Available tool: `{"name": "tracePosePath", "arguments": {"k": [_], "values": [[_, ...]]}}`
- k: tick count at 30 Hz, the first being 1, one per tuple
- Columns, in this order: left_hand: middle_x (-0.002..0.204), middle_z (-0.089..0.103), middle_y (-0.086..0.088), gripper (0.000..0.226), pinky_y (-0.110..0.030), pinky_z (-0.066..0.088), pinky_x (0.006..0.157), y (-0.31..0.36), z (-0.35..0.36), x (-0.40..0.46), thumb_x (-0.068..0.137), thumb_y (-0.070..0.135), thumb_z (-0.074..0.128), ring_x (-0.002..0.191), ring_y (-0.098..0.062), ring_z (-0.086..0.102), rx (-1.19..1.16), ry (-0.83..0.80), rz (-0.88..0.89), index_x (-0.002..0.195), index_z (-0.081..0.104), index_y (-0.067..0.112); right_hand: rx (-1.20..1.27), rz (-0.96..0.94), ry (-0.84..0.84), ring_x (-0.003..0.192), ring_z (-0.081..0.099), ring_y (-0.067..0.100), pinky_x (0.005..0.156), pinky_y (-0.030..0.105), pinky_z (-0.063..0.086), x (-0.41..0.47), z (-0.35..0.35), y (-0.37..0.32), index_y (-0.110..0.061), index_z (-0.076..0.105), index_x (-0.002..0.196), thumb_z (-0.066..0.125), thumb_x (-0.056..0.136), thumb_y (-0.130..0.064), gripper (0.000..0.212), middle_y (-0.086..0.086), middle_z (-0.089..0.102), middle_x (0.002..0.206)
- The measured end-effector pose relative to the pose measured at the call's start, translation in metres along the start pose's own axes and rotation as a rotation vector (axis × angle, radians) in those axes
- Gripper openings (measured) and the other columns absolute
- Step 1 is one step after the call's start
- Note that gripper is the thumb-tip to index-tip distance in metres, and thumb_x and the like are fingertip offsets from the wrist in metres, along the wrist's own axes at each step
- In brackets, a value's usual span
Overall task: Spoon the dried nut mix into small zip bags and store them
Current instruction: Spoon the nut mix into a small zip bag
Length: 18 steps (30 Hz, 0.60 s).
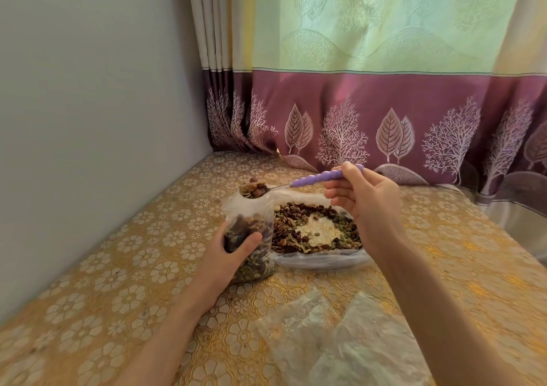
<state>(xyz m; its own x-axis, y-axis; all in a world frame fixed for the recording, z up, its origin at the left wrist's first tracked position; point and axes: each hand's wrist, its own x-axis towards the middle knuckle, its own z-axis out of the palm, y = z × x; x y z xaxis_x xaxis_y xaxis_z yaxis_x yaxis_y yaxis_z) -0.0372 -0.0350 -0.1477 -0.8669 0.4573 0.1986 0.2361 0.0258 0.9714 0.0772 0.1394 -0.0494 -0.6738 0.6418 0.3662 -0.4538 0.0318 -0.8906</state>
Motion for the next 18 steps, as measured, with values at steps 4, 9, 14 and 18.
{"name": "tracePosePath", "arguments": {"k": [4,9,14,18], "values": [[0.107,0.063,0.014,0.058,-0.02,0.048,0.075,0.003,0.001,-0.001,0.058,0.057,0.068,0.098,-0.003,0.061,-0.019,-0.009,0.011,0.112,0.053,0.042,-0.082,-0.082,-0.094,0.056,0.061,0.014,0.052,0.017,0.051,-0.004,0.006,0.0,-0.001,0.067,0.083,0.051,0.094,-0.006,0.02,0.002,0.068,0.064],[0.109,0.063,0.011,0.046,-0.023,0.049,0.077,0.008,0.002,-0.003,0.065,0.05,0.071,0.099,-0.007,0.061,-0.067,-0.014,0.013,0.107,0.054,0.044,-0.057,-0.115,-0.122,0.06,0.061,0.015,0.055,0.021,0.051,0.0,0.002,0.0,-0.001,0.066,0.091,0.047,0.093,-0.001,0.018,0.007,0.066,0.068],[0.108,0.067,0.003,0.06,-0.032,0.052,0.082,0.013,-0.001,-0.005,0.06,0.052,0.074,0.1,-0.015,0.063,-0.096,0.008,0.003,0.113,0.059,0.026,0.062,-0.072,-0.107,0.062,0.058,0.015,0.056,0.021,0.05,0.006,-0.011,0.001,-0.002,0.065,0.09,0.045,0.094,-0.002,0.021,0.007,0.065,0.071],[0.099,0.068,0.008,0.054,-0.026,0.052,0.076,0.02,-0.003,-0.007,0.05,0.057,0.071,0.092,-0.007,0.064,-0.093,0.064,0.045,0.097,0.063,0.032,0.166,0.001,0.021,0.059,0.059,0.012,0.055,0.019,0.05,0.013,-0.025,0.008,-0.006,0.065,0.081,0.047,0.093,-0.006,0.022,0.005,0.064,0.066]]}}
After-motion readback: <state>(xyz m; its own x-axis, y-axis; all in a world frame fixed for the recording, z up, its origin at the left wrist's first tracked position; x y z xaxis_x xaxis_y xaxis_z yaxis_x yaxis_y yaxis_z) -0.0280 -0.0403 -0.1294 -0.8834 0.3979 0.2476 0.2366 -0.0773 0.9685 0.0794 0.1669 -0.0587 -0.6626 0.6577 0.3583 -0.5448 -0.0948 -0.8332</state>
